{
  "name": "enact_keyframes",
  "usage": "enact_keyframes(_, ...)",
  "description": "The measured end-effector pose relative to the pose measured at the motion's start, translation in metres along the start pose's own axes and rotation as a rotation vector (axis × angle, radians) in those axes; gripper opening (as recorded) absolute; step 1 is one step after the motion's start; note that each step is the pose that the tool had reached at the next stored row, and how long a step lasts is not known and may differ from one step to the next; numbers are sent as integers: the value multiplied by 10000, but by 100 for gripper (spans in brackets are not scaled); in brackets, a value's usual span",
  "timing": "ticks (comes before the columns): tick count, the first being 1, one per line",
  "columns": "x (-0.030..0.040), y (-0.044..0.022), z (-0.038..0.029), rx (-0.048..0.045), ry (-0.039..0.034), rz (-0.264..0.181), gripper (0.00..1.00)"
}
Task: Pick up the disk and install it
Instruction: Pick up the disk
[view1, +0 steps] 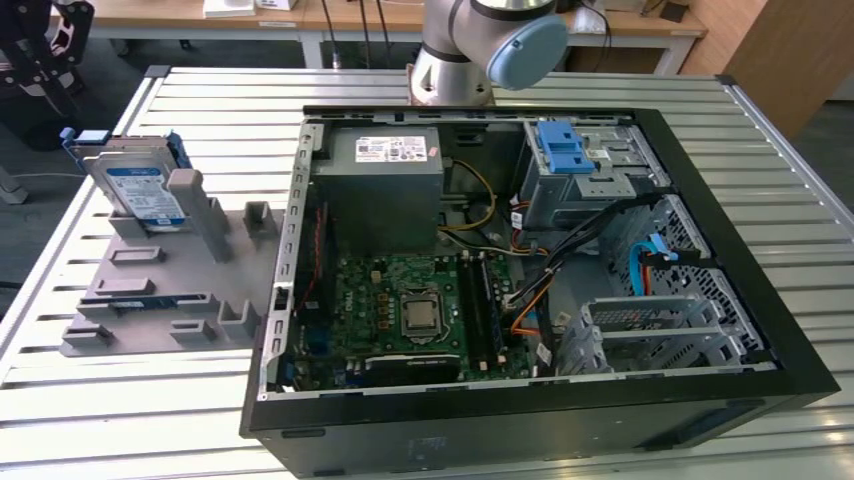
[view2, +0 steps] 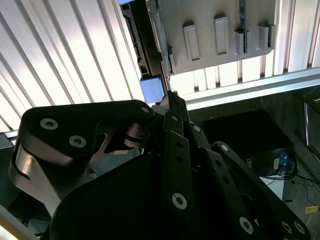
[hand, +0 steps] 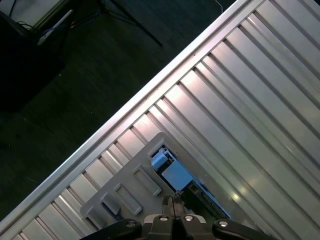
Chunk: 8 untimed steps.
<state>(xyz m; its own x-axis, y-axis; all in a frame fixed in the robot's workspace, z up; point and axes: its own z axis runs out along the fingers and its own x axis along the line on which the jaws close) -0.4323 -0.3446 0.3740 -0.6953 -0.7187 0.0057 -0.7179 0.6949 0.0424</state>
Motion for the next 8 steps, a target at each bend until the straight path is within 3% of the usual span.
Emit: enact_keyframes(8,0,0,0,1,9,-200,11)
